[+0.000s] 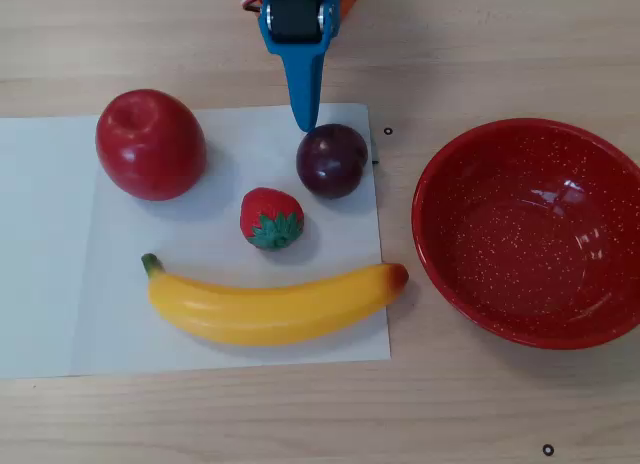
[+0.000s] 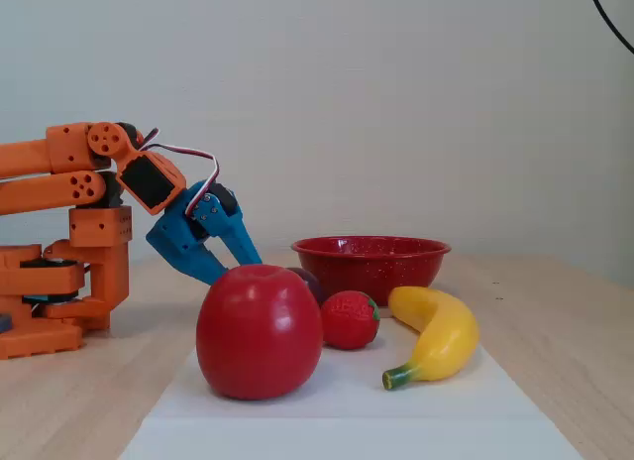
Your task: Grasp the banana and put it in the red bowl
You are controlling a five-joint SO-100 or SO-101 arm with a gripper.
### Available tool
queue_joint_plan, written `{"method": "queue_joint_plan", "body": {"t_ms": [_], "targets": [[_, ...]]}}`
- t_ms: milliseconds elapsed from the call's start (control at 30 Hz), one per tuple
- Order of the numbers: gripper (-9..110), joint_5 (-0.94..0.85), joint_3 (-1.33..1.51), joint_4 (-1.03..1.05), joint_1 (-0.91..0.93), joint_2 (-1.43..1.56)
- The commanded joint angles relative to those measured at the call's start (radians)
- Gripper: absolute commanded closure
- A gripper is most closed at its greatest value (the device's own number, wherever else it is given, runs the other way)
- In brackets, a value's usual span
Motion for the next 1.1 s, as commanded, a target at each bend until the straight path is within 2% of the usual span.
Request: {"method": "queue_joint_plan", "body": {"t_ms": [0,667,1067], "targets": [[101,-0.044,0.014,0.005,-0.041,0.015],[101,-0.011,0.002,0.012,-0.029,0.008],[101,-0.003,-0.41,0.21,-0.006,-0.239]]}}
